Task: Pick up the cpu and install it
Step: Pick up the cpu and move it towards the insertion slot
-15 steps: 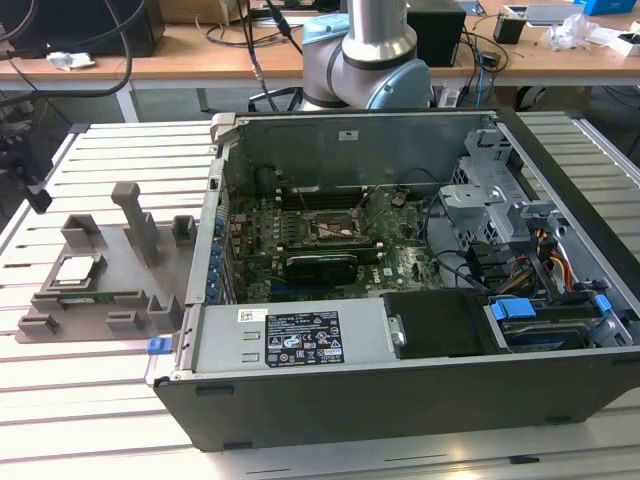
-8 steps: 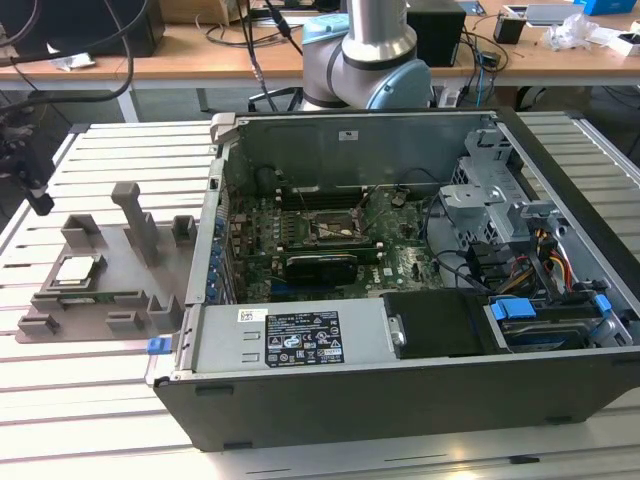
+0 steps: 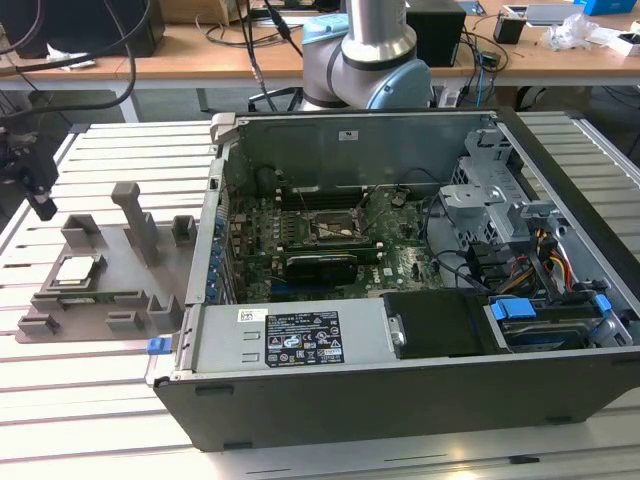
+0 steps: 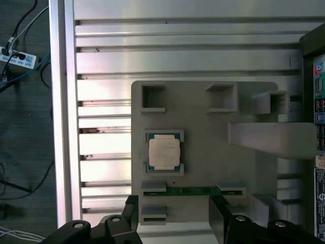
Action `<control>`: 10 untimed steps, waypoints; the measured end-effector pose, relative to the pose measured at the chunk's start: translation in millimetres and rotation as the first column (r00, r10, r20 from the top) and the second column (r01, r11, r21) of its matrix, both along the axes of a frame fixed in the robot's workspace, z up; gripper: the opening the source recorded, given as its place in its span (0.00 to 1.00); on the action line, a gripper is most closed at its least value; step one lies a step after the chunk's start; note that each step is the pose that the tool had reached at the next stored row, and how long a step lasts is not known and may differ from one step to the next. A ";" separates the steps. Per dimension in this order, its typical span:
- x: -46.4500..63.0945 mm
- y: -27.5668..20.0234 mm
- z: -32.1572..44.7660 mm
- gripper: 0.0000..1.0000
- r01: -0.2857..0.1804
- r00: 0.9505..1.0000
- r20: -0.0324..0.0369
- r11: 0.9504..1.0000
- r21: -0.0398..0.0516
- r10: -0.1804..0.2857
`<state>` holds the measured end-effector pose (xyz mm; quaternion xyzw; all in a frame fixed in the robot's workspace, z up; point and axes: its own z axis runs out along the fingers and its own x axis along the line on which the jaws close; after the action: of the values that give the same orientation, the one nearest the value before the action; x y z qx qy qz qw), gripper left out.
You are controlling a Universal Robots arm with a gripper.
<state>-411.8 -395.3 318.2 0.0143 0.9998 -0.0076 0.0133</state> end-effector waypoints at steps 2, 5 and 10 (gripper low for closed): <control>0.0 0.0 -1.6 0.66 0.000 1.000 0.000 1.000 0.000 0.000; 0.0 0.0 -4.0 0.66 0.000 1.000 0.000 1.000 0.000 0.000; 0.0 0.0 -6.9 0.66 0.000 1.000 0.000 1.000 0.000 0.000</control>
<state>-411.8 -395.2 311.3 0.0143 0.9998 -0.0076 0.0133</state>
